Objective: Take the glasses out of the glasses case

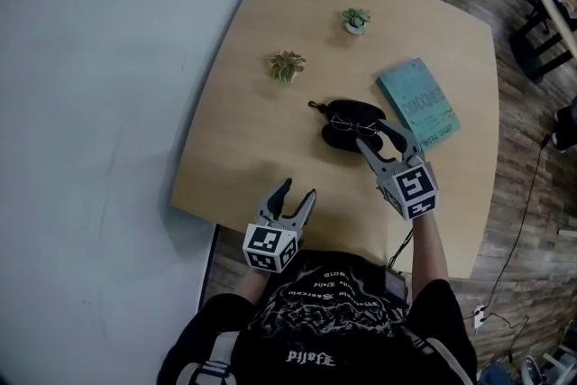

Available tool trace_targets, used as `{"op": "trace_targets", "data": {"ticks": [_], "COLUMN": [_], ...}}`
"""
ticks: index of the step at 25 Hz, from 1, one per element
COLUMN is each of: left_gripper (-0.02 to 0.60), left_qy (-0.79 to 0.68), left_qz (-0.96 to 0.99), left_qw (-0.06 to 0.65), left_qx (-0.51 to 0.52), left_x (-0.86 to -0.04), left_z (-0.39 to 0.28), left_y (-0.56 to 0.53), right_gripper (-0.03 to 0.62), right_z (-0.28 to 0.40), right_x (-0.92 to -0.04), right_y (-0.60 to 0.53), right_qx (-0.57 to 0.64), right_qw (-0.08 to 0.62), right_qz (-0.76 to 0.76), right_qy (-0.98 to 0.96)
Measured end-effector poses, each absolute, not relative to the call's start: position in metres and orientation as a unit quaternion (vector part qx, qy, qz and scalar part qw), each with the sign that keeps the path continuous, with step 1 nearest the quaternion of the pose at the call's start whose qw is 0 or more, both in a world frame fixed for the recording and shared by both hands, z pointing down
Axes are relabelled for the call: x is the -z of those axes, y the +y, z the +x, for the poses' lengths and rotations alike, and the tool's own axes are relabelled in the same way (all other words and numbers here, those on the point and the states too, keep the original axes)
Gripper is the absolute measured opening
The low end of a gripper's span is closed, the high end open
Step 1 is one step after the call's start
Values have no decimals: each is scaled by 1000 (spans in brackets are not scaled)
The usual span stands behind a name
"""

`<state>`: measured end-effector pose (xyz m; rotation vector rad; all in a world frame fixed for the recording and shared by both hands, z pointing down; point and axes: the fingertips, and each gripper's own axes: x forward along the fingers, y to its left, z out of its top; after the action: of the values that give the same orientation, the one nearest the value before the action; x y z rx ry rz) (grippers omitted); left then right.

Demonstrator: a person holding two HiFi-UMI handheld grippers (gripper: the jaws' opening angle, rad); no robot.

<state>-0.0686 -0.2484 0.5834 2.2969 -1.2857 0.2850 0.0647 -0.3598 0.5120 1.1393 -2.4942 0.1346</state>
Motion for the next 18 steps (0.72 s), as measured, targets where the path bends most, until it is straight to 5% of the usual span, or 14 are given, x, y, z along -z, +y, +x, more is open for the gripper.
{"op": "trace_targets", "data": {"ticks": [18], "left_gripper": [244], "left_qy": [-493], "left_qz": [817], "left_qw": [260], "left_qx": [-146], "left_x": [-613], "left_z": [-103], "left_y": [-261], "right_gripper": [216], "right_z": [47], "right_x": [-610], "right_y": [-400], "right_qx": [-73], "right_qw": [339], "right_qz": [309], "right_qy": [-886]}}
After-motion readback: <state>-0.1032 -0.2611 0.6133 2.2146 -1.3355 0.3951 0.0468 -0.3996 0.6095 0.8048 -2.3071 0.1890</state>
